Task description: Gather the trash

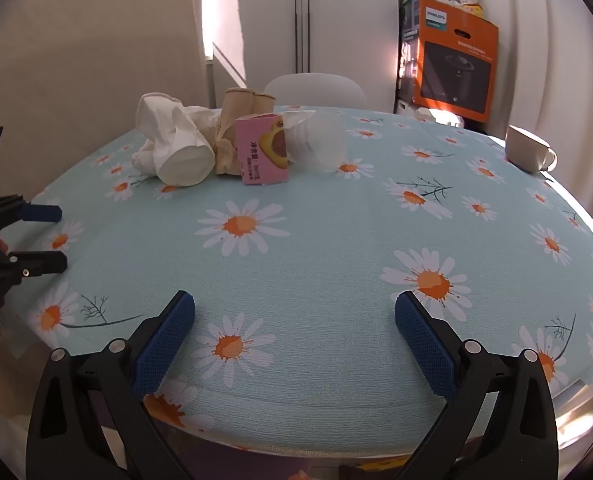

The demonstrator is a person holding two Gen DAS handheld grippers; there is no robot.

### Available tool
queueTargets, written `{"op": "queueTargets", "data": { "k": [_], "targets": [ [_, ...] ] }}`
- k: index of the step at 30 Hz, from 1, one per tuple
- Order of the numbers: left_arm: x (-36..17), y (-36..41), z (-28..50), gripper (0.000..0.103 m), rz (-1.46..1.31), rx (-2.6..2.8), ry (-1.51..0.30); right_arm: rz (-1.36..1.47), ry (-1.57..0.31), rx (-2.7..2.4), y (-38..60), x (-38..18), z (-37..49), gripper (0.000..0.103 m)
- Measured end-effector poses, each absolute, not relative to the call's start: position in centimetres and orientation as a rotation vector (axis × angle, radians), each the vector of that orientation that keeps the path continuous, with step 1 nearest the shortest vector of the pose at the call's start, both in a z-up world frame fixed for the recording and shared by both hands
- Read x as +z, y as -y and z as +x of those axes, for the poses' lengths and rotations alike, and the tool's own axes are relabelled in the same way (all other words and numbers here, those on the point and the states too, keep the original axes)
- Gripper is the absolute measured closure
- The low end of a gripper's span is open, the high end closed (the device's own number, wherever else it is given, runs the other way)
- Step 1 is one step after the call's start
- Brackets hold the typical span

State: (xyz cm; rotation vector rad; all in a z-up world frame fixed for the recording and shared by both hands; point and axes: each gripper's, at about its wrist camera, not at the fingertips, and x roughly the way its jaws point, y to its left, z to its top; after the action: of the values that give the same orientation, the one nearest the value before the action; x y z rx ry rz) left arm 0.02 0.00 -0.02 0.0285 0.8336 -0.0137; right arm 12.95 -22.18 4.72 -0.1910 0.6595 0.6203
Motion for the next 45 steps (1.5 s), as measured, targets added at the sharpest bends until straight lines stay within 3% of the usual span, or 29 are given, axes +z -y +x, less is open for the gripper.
{"op": "queueTargets", "data": {
  "k": [45],
  "targets": [
    [0.03, -0.09, -0.02, 0.004, 0.028, -0.016, -0.820, -0.193, -0.672, 0.621, 22.15, 4.73, 13.13, 0.006]
  ]
}}
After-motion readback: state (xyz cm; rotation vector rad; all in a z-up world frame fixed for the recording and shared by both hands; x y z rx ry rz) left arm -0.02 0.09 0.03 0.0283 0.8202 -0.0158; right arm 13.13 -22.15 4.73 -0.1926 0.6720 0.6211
